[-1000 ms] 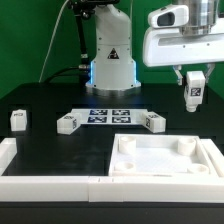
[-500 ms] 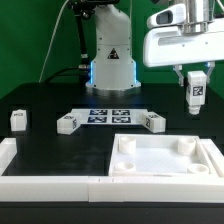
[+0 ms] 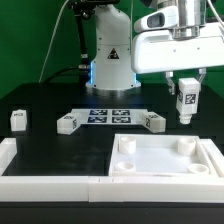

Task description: Assemble one leg

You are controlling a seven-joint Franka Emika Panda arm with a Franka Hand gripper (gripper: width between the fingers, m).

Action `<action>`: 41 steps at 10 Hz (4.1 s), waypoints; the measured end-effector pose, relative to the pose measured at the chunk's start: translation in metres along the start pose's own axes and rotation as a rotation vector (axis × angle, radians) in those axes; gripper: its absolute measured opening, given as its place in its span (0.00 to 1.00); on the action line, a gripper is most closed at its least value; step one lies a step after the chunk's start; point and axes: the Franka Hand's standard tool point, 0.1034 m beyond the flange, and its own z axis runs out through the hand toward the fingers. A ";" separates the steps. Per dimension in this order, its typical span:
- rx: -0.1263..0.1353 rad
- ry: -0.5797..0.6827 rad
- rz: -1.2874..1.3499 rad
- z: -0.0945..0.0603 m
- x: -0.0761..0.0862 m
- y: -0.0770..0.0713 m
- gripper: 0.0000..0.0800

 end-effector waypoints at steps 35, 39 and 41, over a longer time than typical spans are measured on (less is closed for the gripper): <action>0.011 0.093 -0.140 0.049 0.136 0.038 0.36; 0.011 0.084 -0.143 0.059 0.131 0.039 0.36; 0.010 0.093 -0.143 0.059 0.133 0.039 0.36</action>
Offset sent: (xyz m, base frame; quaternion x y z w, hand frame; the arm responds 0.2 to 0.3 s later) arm 0.0000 0.0000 0.0000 0.0000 0.0000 0.0000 1.0000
